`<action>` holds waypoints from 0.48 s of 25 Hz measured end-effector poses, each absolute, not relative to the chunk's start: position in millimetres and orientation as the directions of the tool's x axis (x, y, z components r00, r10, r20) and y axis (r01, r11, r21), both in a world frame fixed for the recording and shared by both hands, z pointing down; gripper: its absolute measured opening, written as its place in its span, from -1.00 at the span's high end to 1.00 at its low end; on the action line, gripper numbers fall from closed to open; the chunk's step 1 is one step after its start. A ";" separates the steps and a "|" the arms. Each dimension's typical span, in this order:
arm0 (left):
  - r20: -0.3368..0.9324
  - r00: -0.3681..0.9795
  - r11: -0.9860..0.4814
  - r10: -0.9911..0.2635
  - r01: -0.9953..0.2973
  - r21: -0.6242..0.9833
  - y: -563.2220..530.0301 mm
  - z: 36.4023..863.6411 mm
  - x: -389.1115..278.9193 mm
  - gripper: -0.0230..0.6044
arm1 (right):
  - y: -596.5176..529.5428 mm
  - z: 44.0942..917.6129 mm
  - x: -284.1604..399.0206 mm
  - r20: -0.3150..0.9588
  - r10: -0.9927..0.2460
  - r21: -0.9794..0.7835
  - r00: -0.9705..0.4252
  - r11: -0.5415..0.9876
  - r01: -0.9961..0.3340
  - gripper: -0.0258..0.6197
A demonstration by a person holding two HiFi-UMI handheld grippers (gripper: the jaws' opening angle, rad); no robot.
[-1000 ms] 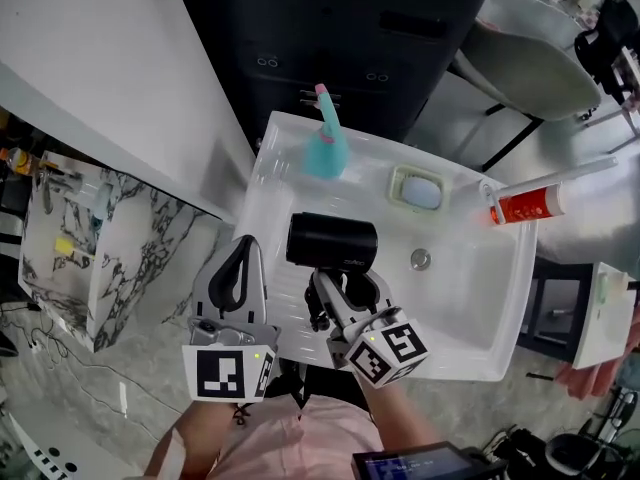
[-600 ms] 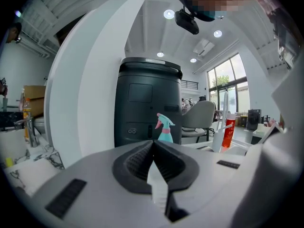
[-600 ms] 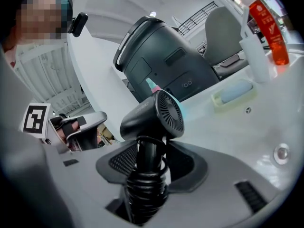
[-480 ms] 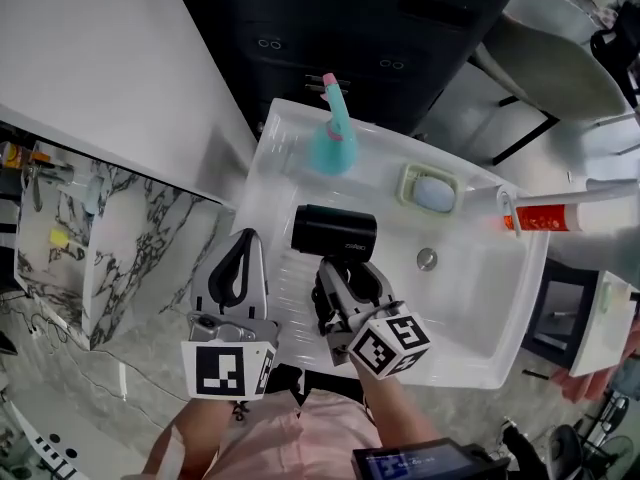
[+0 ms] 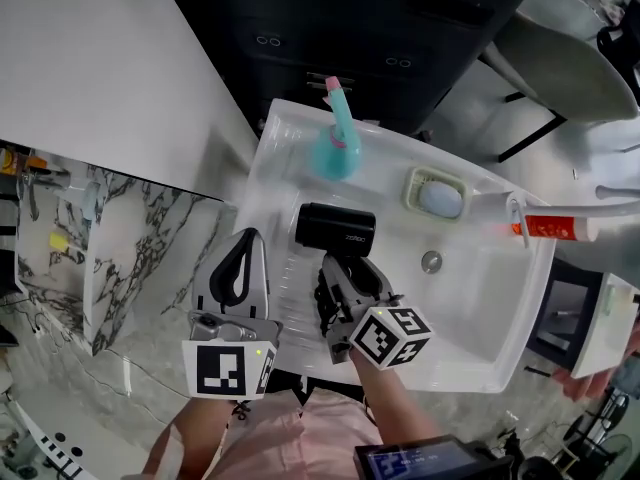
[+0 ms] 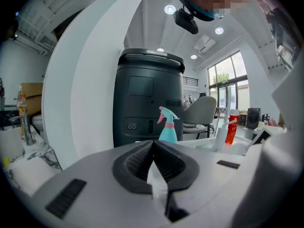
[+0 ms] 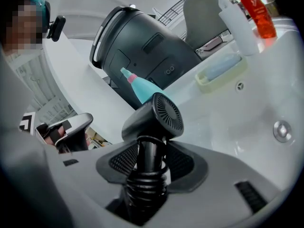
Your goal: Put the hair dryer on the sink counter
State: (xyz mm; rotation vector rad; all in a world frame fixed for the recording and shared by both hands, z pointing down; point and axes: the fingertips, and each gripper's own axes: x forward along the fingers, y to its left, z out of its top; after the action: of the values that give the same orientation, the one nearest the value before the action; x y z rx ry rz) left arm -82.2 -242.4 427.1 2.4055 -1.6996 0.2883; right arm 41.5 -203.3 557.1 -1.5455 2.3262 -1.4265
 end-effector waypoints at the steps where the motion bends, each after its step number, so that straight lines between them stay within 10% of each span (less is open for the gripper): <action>1: 0.263 0.329 -0.331 -0.907 -0.943 0.037 -243.4 427.9 -81.7 0.90 | -204.1 559.9 42.0 0.453 -0.730 -0.681 -0.512 0.087 -0.727 0.33; 12: 0.280 0.333 -0.335 -0.900 -0.941 0.042 -252.5 435.2 -78.0 0.90 | -210.4 584.9 43.6 0.570 -0.663 -0.664 -0.485 -0.023 -0.748 0.34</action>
State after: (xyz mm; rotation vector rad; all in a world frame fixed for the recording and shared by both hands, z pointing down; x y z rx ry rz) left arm -78.0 -252.5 435.2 2.3982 -1.6805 0.3063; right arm 43.6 -210.4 584.9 -1.6317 2.2520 -1.6327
